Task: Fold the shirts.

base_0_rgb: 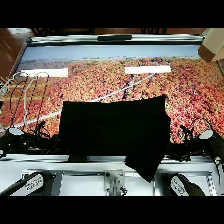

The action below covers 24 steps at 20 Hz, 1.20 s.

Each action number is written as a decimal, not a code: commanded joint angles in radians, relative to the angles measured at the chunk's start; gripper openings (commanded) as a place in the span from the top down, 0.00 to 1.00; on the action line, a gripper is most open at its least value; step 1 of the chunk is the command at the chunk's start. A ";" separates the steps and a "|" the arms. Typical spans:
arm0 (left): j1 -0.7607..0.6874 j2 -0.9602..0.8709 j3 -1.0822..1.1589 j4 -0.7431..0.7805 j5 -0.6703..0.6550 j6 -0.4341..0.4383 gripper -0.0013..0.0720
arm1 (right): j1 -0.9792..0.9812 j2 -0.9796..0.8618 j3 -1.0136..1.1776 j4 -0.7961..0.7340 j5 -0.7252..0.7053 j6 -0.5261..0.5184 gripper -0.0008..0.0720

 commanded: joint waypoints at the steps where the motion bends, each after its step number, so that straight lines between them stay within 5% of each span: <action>1: 0.000 0.001 0.001 -0.002 -0.006 -0.002 0.94 | 0.000 -0.032 0.003 0.001 -0.015 -0.005 0.55; 4: 0.000 0.001 0.001 -0.002 -0.007 -0.004 0.94 | 0.000 -0.108 0.003 0.014 -0.004 -0.032 0.55; 6: 0.000 0.001 0.001 -0.002 -0.009 -0.005 0.94 | 0.000 -0.134 0.004 0.010 -0.002 -0.036 0.76; 9: 0.000 0.002 0.007 -0.002 -0.015 0.002 0.94 | 0.000 -0.121 0.028 0.003 0.002 -0.047 0.89; 17: -0.001 0.045 0.319 -0.013 -0.062 0.003 0.94 | 0.000 -0.058 0.330 0.157 0.048 -0.004 0.89; 24: -0.025 -0.183 0.602 -0.102 -0.008 -0.015 0.94 | 0.108 -0.293 0.659 0.201 -0.094 0.030 0.89</action>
